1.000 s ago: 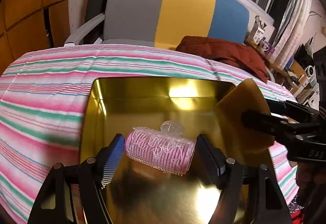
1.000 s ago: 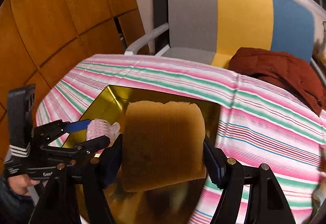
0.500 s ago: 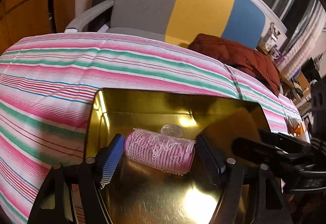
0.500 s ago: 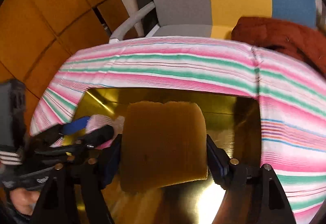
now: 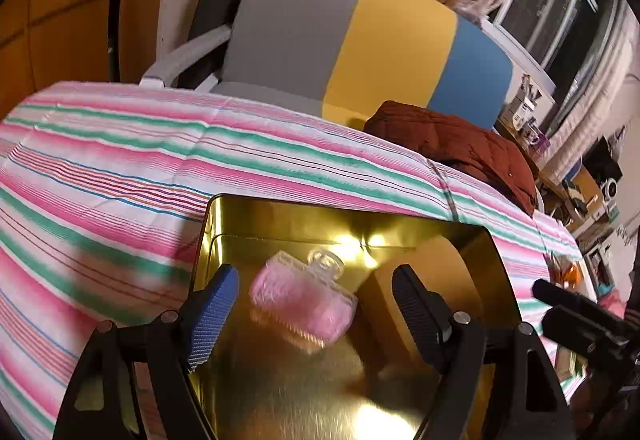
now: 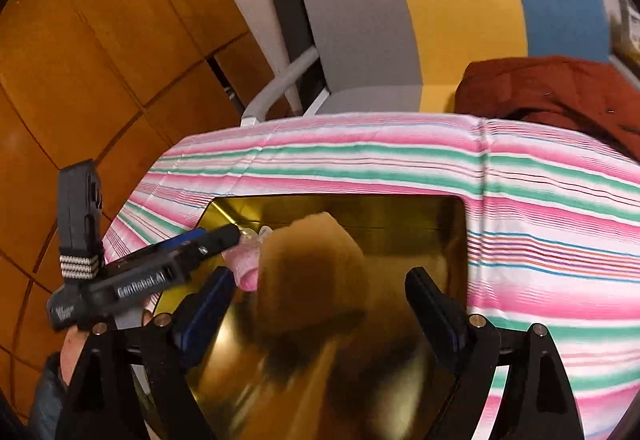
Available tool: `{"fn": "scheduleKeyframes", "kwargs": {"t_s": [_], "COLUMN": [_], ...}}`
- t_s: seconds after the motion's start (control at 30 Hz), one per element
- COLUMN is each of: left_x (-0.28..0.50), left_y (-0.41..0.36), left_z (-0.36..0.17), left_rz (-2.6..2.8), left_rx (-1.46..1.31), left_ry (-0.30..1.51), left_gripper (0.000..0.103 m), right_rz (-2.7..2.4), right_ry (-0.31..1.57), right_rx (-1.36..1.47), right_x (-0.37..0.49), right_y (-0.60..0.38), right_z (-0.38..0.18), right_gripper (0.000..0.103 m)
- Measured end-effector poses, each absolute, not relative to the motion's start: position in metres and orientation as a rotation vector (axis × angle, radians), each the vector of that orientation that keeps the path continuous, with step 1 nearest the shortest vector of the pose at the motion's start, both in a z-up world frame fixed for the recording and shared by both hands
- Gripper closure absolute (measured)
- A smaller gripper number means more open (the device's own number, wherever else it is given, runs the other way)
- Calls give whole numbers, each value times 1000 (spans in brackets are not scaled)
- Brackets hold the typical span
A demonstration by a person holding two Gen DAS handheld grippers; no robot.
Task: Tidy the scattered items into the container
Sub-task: 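Move both tools back toward the remaining items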
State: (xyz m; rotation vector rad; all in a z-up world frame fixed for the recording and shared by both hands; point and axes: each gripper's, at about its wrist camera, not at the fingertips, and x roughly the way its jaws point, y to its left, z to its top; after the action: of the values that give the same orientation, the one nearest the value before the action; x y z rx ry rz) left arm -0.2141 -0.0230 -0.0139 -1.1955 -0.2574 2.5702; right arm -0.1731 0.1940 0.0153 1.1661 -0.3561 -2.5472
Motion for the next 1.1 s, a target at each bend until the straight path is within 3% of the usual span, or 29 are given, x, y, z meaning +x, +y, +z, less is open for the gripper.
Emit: {"fn": "scheduleKeyframes", "kwargs": {"t_s": [0.3,0.53,0.67,0.87,1.1], "left_x": [-123,-62,-29,6,21], "left_y": [42,119,173,246,301], "left_z": [25,33,25,-4,-31], "left_rz": [2463,2219,2117,2002,1977], "left_rx": [-956,-886,-853,-876,-923], "left_ry": [-57,-2,104,249,333], "left_gripper": [22,21,21,21,22], "right_rz": [-2740,-2920,-3098,-3248,-3318], "right_ry": [-297,-367,-357,-520,-671], "right_rx": [1072,1083,1031,972,860], "right_x": [-83,-1,54,118,155], "right_y": [242,314,362,434,474], "right_z": [23,8,10,18,28], "right_gripper": [9,9,9,9,1]}}
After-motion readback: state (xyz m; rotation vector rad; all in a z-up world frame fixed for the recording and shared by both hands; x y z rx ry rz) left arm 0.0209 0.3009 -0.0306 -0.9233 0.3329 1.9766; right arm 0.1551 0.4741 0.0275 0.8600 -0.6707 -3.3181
